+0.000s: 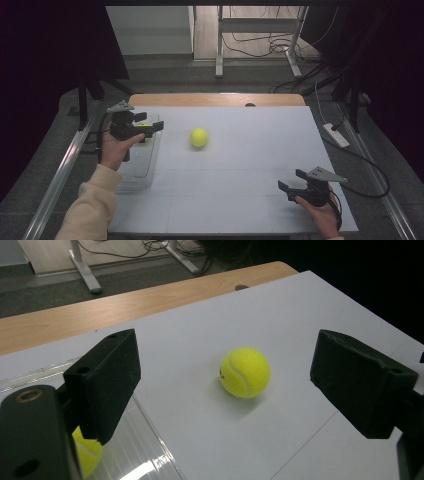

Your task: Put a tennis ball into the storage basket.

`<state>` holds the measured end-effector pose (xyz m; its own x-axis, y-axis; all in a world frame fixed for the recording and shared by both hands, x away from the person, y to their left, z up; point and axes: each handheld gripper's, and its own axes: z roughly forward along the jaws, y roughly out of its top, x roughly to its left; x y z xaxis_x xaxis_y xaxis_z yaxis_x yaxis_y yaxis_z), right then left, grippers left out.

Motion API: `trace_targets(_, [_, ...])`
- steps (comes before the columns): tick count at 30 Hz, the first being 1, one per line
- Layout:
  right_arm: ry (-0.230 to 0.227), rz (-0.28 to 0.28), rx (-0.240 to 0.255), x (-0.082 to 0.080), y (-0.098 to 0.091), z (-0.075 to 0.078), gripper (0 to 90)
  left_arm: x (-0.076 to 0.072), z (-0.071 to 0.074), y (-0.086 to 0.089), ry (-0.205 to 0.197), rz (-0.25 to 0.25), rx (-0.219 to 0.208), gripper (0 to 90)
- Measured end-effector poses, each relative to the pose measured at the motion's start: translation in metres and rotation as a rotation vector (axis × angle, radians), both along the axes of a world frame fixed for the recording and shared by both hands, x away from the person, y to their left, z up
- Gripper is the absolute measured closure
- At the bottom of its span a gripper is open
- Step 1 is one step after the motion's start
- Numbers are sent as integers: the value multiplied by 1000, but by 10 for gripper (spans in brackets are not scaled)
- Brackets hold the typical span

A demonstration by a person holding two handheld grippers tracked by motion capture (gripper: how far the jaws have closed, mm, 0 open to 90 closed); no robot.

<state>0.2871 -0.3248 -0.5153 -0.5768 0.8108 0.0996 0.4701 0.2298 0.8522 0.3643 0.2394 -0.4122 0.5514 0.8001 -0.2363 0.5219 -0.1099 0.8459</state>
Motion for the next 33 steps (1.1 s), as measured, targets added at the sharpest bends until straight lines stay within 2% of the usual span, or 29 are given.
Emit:
trace_targets(19, [-3, 3, 3, 0, 0, 0, 126, 2, -1, -38, 6, -81, 34, 137])
trace_targets(33, [-7, 7, 6, 0, 0, 1, 125, 8, -4, -56, 14, -108, 57, 137])
